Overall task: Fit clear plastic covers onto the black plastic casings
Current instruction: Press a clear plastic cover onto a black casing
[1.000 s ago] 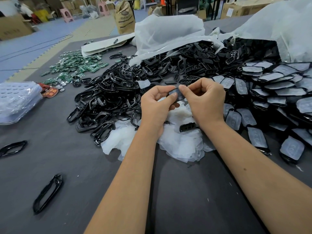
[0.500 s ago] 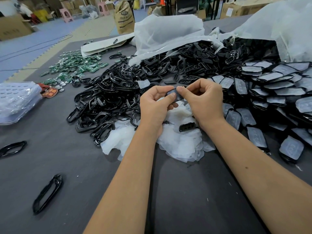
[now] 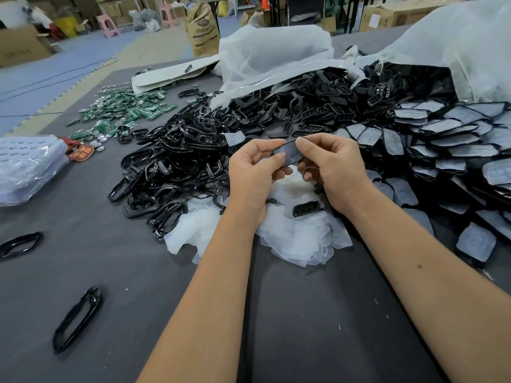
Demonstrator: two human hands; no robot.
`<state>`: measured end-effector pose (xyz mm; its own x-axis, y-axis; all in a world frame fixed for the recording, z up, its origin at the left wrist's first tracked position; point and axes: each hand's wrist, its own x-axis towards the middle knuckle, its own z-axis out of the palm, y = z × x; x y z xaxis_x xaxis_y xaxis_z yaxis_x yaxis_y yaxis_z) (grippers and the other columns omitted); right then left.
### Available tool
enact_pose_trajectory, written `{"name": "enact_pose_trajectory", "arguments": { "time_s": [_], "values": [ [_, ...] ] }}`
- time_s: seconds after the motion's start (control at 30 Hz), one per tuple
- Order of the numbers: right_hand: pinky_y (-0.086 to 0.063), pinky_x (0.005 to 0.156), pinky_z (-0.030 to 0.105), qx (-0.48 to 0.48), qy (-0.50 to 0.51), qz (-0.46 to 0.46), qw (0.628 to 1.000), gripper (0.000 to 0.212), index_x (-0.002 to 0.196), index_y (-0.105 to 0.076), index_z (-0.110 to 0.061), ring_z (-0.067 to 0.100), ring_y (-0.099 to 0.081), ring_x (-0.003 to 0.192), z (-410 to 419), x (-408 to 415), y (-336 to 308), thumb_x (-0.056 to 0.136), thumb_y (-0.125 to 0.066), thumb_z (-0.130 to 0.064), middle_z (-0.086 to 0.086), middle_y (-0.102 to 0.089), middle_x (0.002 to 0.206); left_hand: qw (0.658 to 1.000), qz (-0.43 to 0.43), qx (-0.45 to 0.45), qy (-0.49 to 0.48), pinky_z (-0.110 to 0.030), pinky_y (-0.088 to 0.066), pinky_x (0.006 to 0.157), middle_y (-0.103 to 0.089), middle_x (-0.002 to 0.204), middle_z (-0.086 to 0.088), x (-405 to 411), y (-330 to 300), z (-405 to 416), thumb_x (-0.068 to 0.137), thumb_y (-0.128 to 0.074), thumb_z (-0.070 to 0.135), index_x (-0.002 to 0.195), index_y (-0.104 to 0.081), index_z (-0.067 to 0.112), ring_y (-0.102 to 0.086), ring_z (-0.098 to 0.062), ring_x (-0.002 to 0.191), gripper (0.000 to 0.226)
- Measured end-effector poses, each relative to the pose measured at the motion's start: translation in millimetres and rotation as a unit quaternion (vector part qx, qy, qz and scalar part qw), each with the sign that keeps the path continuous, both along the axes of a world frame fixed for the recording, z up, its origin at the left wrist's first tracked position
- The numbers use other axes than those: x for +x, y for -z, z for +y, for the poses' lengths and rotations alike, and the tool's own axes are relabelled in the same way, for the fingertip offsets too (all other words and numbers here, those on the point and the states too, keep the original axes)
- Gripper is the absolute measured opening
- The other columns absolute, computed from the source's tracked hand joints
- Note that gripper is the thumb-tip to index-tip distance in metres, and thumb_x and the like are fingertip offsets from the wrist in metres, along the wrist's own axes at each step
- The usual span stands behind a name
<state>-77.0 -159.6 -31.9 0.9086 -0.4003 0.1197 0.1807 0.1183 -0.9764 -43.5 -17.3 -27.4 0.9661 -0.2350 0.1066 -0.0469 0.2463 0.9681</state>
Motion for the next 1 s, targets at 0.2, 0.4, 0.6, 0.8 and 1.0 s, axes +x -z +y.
{"name": "enact_pose_trajectory", "arguments": {
  "time_s": [0.2,0.4,0.6,0.8,1.0],
  "values": [
    [-0.048,0.046,0.022,-0.047,0.011,-0.019,0.999,0.008,0.086,-0.073,-0.003,0.012,-0.058,0.051,2.5,-1.3,1.6,0.094,-0.075,-0.005,0.004,-0.067,0.062,1.000,-0.016,0.014,-0.020,-0.021,-0.049,0.055,-0.070,0.073,-0.006,0.4,3.0,-1.6,0.088,-0.073,-0.006,0.090,-0.070,0.008,-0.062,-0.015,0.055,0.014],
    [-0.054,0.050,0.024,-0.081,0.024,-0.015,0.996,0.010,0.092,-0.072,0.005,0.013,-0.065,0.053,4.4,0.6,3.6,0.098,-0.066,0.000,0.007,-0.068,0.067,0.999,-0.024,0.022,-0.032,-0.022,-0.050,0.054,-0.070,0.071,-0.002,1.4,5.0,-2.5,0.088,-0.072,-0.009,0.090,-0.070,0.009,-0.061,-0.013,0.052,0.017],
    [-0.053,0.044,0.030,-0.201,0.080,0.023,0.976,0.022,0.081,-0.071,-0.011,0.017,-0.066,0.050,7.8,3.9,6.9,0.099,-0.059,-0.006,0.008,-0.066,0.062,0.996,-0.034,0.060,-0.064,-0.019,-0.050,0.055,-0.071,0.081,-0.009,2.6,6.2,-4.6,0.086,-0.073,-0.008,0.089,-0.073,0.011,-0.063,-0.013,0.057,0.019],
    [-0.048,0.047,0.025,-0.212,0.058,-0.001,0.976,0.013,0.081,-0.071,-0.009,0.013,-0.061,0.051,7.6,1.4,6.6,0.093,-0.069,-0.013,0.003,-0.066,0.062,0.998,-0.016,0.040,-0.050,-0.019,-0.047,0.052,-0.071,0.076,-0.009,3.1,4.6,-2.5,0.086,-0.070,-0.012,0.086,-0.072,0.009,-0.058,-0.012,0.052,0.021],
    [-0.042,0.041,0.024,-0.112,0.024,-0.002,0.993,0.010,0.080,-0.074,-0.015,0.012,-0.056,0.053,6.5,-0.2,3.9,0.089,-0.072,-0.011,0.000,-0.063,0.061,0.999,0.016,0.010,-0.031,-0.020,-0.048,0.054,-0.071,0.078,-0.014,2.3,1.8,-2.2,0.086,-0.070,-0.011,0.086,-0.074,0.008,-0.059,-0.020,0.061,0.020]
  ]
}}
